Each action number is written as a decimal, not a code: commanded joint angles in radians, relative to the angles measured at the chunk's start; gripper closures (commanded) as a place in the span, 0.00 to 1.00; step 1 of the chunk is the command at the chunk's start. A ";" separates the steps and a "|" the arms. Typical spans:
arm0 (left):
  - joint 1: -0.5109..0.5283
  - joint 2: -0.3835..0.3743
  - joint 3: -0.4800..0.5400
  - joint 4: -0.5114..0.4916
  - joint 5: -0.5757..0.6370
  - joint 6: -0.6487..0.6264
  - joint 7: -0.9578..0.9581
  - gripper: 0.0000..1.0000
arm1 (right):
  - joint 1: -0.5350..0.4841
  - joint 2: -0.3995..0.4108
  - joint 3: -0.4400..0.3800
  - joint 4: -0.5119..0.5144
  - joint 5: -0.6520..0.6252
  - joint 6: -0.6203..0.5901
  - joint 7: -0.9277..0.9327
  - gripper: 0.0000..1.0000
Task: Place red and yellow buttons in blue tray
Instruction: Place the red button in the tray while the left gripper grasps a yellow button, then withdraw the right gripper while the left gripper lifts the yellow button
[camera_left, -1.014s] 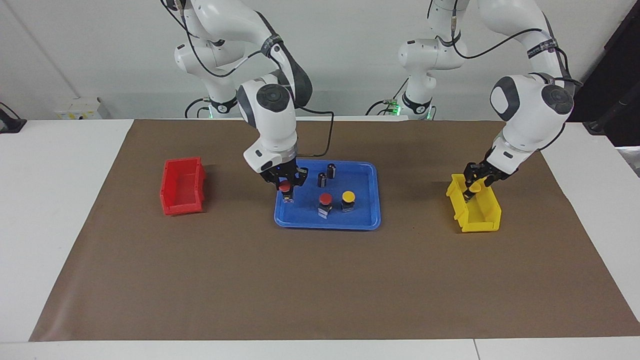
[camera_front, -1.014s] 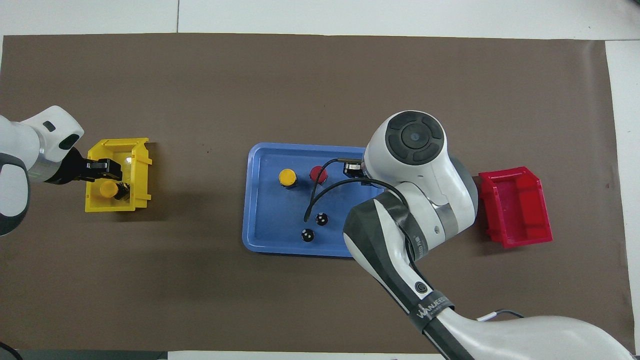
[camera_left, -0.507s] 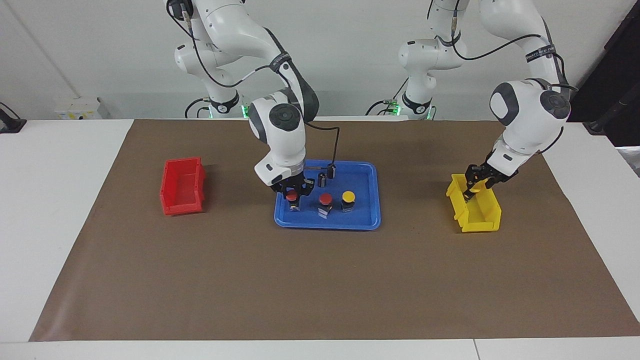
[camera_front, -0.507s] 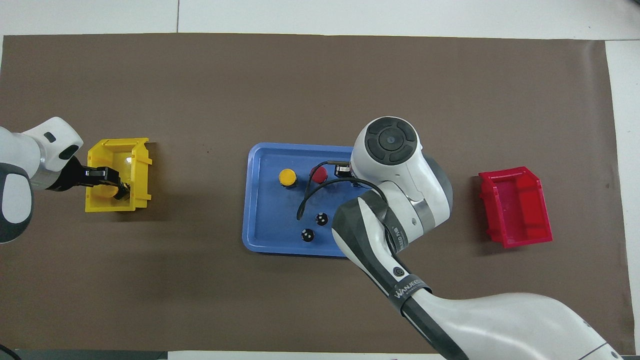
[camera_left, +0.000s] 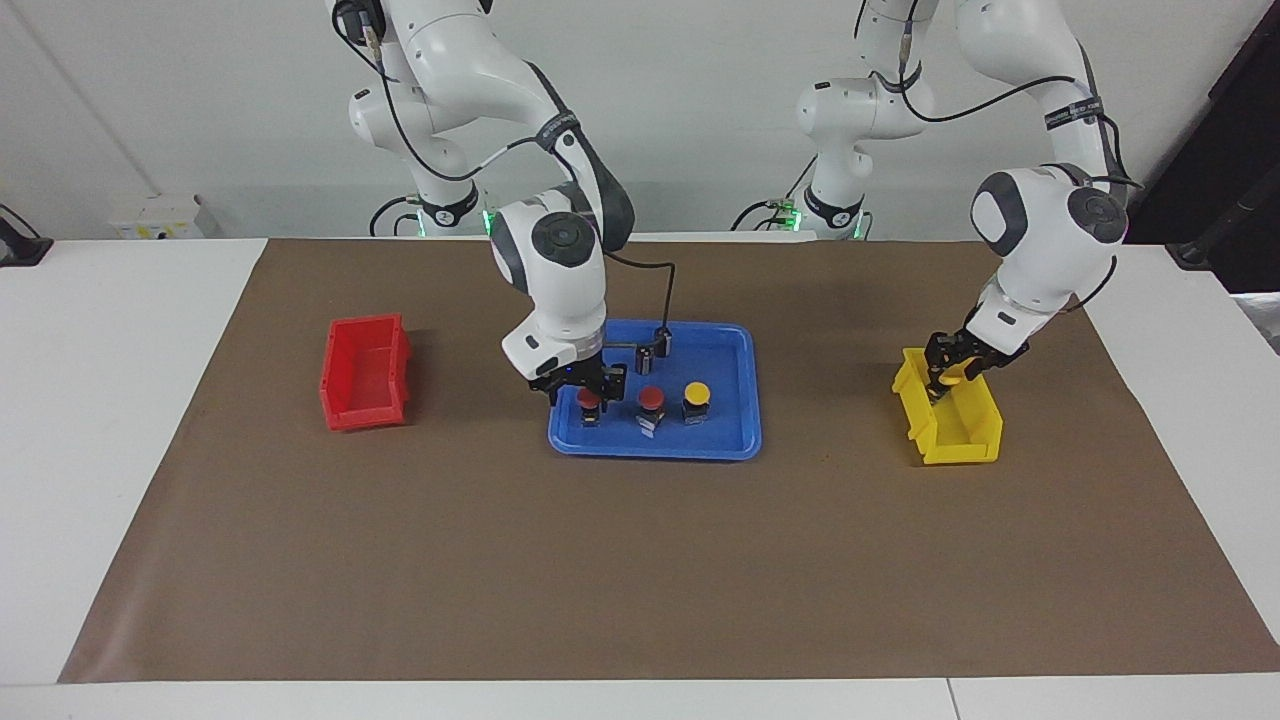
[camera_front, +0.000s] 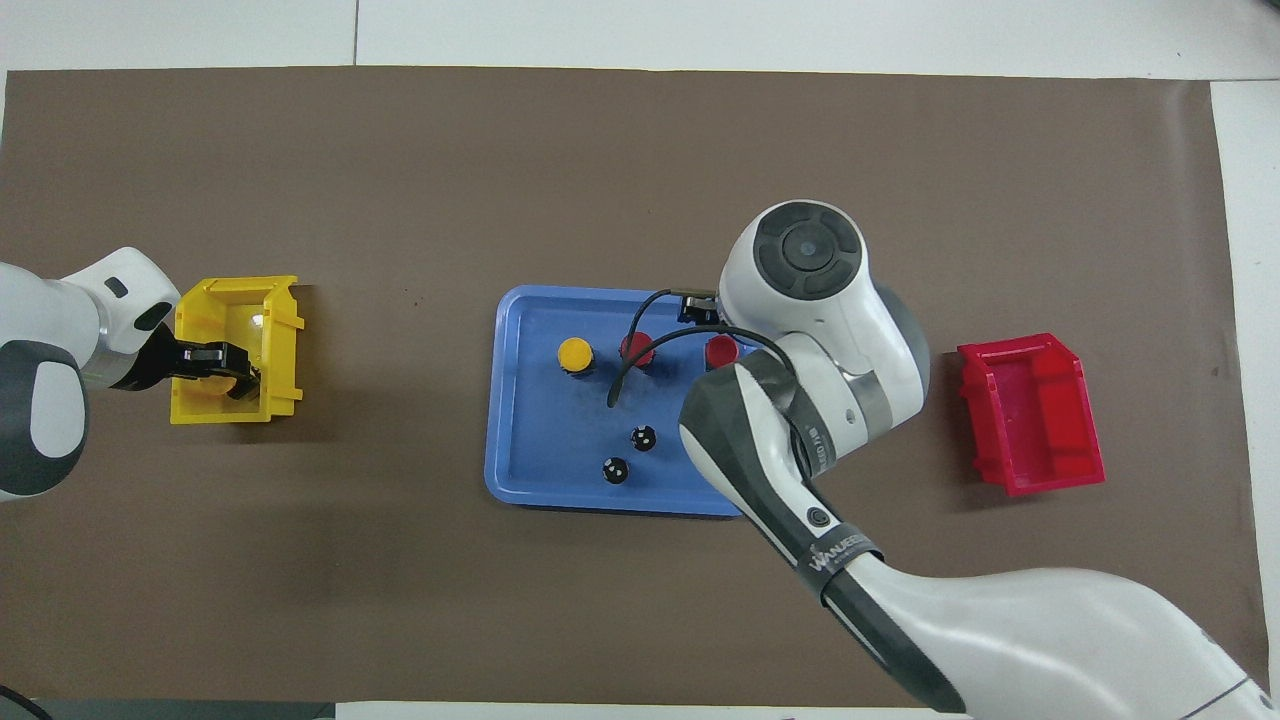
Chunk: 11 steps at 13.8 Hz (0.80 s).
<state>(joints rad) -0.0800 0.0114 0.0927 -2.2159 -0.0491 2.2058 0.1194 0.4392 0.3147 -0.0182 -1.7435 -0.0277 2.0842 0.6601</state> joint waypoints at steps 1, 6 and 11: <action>0.012 -0.007 -0.007 -0.028 0.011 0.037 0.013 0.46 | -0.153 -0.078 0.011 0.107 -0.009 -0.165 -0.031 0.00; 0.037 0.008 -0.007 0.053 0.011 -0.032 0.040 0.99 | -0.390 -0.264 0.012 0.119 0.008 -0.438 -0.331 0.00; -0.070 0.002 -0.025 0.361 0.006 -0.435 -0.129 0.99 | -0.531 -0.313 0.014 0.179 0.009 -0.582 -0.565 0.00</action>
<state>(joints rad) -0.0788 0.0035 0.0723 -1.9435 -0.0495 1.8608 0.0867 -0.0476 -0.0078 -0.0220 -1.6019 -0.0274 1.5406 0.1459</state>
